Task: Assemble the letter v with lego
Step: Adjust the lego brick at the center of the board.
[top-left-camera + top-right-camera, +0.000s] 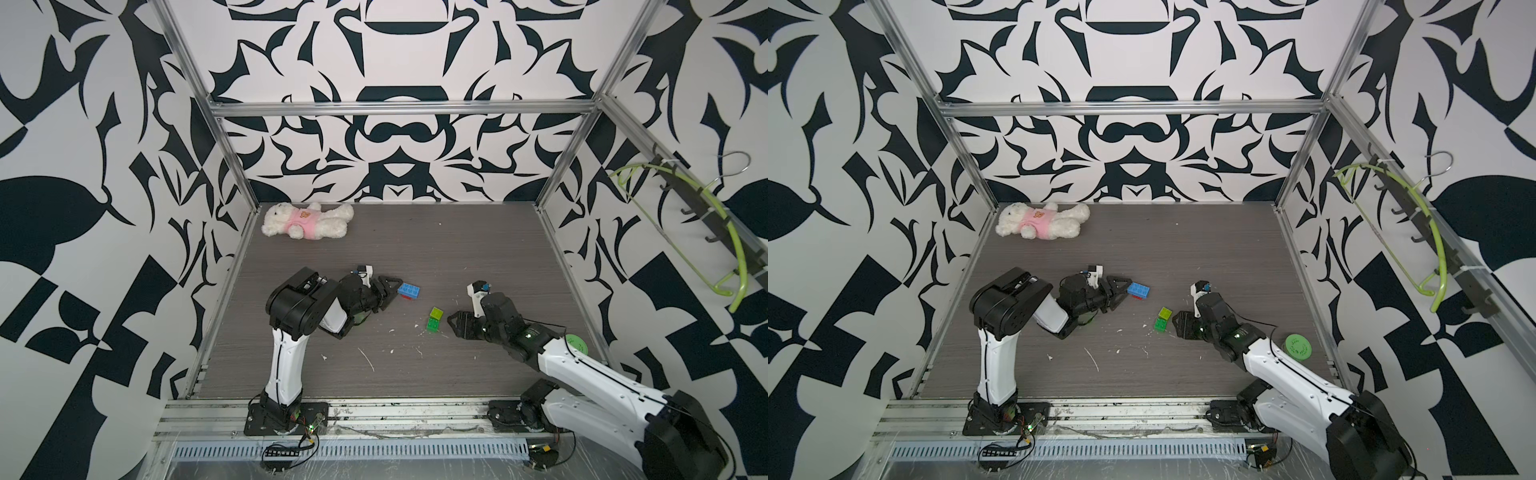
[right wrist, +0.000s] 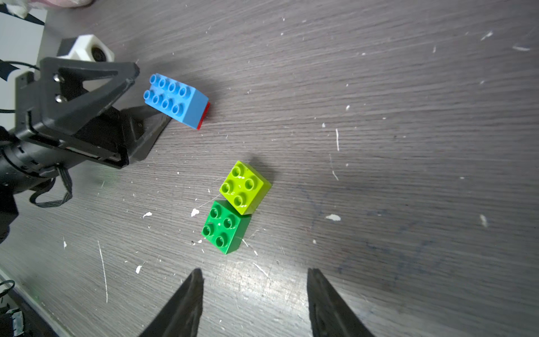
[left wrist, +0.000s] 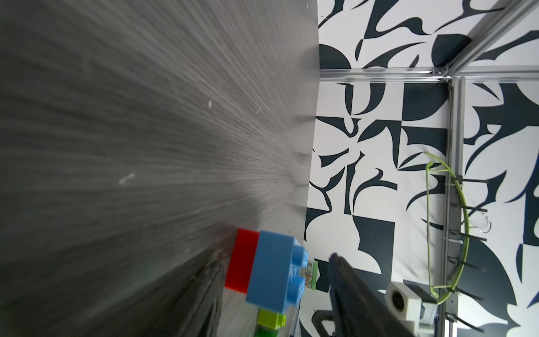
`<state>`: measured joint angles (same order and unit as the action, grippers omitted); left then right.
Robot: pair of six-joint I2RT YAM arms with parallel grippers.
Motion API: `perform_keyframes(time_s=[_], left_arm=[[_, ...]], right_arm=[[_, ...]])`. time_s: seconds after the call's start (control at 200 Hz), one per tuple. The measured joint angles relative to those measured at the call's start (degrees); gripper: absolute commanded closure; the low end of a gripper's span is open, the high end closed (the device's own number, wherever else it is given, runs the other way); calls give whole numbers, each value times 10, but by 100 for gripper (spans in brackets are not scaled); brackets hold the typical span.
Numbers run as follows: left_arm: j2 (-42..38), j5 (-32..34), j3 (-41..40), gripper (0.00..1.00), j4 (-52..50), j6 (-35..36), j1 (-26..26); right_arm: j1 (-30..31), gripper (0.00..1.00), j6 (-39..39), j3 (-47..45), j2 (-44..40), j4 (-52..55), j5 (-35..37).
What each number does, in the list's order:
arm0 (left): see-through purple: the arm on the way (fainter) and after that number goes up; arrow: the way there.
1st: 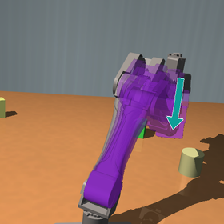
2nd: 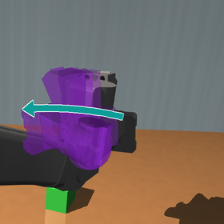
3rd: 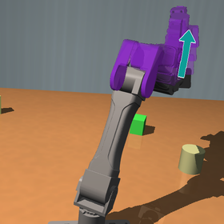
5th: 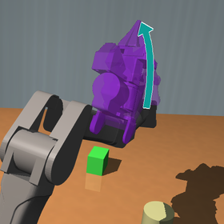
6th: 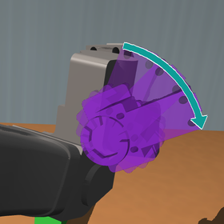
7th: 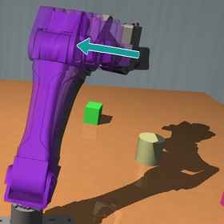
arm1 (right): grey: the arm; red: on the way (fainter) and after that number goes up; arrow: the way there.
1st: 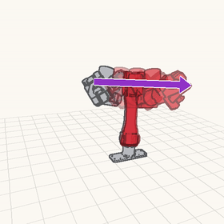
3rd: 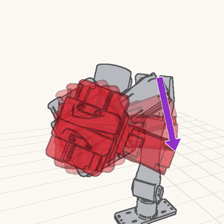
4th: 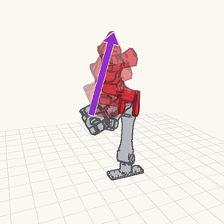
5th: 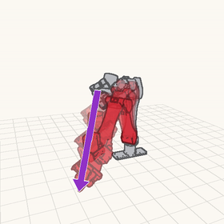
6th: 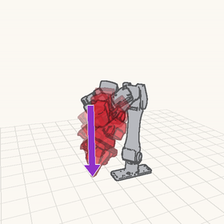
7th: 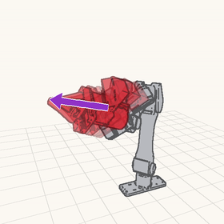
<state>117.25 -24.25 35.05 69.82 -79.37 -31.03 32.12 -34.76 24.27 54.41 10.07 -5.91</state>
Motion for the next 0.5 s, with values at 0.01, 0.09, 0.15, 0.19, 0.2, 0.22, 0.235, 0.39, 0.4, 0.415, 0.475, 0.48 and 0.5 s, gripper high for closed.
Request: perform_keyframes(time_s=[0.01,0.09,0.15,0.19,0.2,0.22,0.235,0.39,0.4,0.415,0.475,0.48,0.5], left_arm=[[-5,0,1,37,-10,4,-1],[-37,8,7,37,-79,23,-9],[-52,11,13,38,-110,33,-16],[-55,12,17,38,-120,36,-18],[-55,12,18,38,-122,37,-19],[-54,12,19,39,-123,37,-20],[-53,12,20,39,-123,38,-21],[-9,12,19,47,-57,12,-24],[-6,12,19,47,-53,11,-24],[0,13,19,48,-39,3,-24],[24,16,19,50,6,-10,-24],[25,17,19,50,9,-12,-24],[32,19,18,51,22,-17,-25]], right_arm=[[0,41,0,0,0,0,1],[0,41,0,0,-1,0,4],[0,41,0,0,-1,0,5],[0,41,0,0,-1,0,5],[0,41,0,0,-1,0,5],[0,41,0,0,-1,-1,6],[0,41,0,0,-1,-1,6],[0,42,0,0,-1,-2,5],[0,42,0,0,-1,-2,5],[0,42,0,0,-1,-2,5],[0,42,0,-1,-2,-4,5],[0,42,-1,-2,-2,-4,4],[0,42,-1,-2,-2,-5,4]])
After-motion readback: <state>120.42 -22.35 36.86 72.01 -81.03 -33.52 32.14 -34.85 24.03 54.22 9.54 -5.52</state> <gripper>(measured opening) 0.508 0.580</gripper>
